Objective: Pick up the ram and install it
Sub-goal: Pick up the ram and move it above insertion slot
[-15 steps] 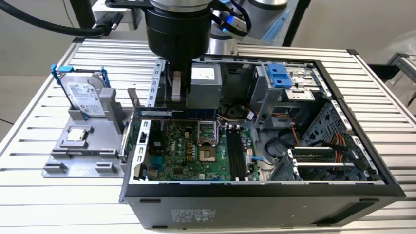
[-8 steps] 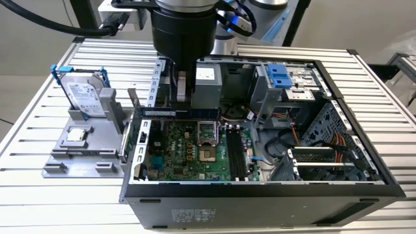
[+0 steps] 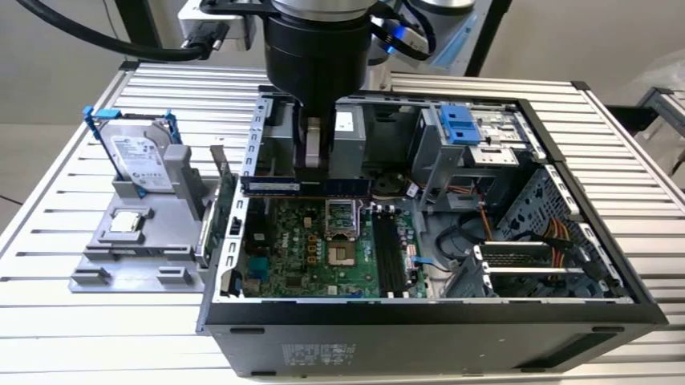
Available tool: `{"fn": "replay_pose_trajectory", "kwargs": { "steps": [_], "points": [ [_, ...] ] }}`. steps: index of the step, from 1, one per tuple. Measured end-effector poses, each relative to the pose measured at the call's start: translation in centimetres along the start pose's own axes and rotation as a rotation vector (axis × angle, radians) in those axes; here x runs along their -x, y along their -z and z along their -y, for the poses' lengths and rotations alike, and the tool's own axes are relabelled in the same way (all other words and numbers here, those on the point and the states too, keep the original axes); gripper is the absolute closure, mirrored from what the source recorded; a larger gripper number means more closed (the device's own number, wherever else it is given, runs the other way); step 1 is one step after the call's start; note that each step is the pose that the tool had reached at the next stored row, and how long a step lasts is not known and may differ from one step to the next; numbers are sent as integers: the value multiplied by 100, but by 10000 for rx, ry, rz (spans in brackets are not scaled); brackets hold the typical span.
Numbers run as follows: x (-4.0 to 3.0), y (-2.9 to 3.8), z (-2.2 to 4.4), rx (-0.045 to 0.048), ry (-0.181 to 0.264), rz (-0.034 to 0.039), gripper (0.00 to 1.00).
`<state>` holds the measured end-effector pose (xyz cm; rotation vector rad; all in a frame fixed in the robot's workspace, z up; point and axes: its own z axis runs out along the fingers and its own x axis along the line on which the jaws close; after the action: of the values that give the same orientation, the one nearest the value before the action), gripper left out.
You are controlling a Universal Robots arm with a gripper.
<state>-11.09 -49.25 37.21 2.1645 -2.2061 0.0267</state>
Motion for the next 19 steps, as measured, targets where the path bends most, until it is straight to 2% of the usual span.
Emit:
{"fn": "replay_pose_trajectory", "kwargs": {
  "steps": [19],
  "points": [
    [3, 3, 145, 0, 0, 0, 100]
  ]
}}
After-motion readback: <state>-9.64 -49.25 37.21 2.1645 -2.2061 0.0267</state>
